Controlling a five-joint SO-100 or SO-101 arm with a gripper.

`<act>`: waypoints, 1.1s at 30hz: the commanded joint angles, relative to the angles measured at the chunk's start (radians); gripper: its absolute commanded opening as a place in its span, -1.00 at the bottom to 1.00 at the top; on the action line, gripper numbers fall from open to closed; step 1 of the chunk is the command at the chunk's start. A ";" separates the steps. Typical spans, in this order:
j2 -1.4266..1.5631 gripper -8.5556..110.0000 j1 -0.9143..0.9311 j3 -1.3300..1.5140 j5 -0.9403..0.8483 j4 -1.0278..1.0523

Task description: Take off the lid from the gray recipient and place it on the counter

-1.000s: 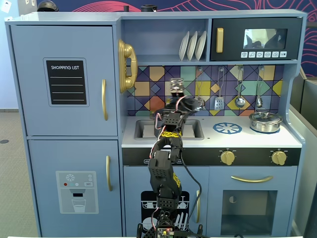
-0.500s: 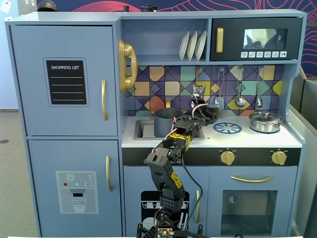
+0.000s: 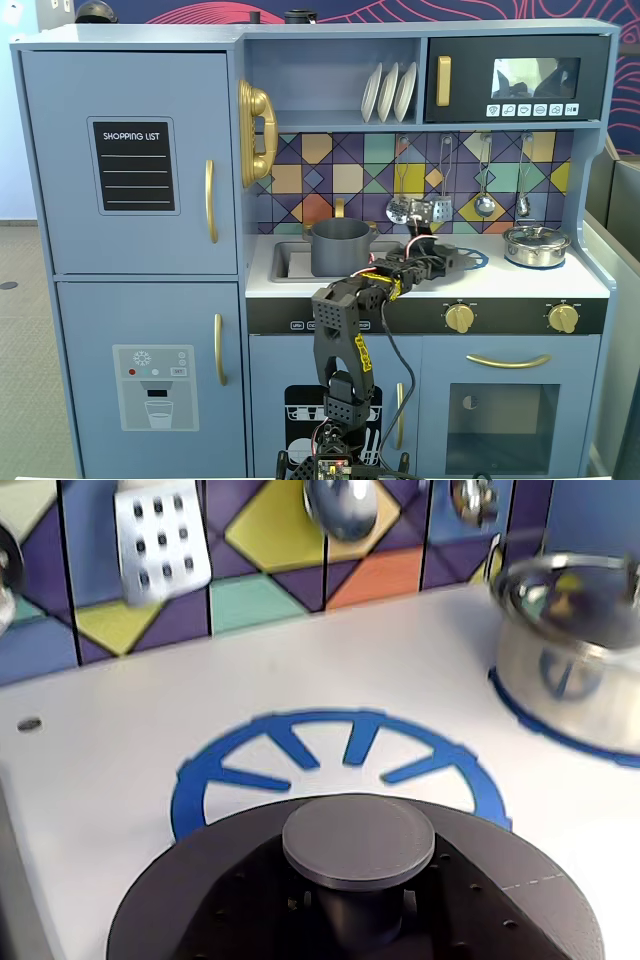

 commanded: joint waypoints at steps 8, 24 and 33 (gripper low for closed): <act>-0.026 -0.86 0.025 0.023 -0.031 -0.083; 0.078 -0.41 0.038 0.046 0.006 -0.078; 0.288 -0.48 0.009 -0.037 0.021 0.092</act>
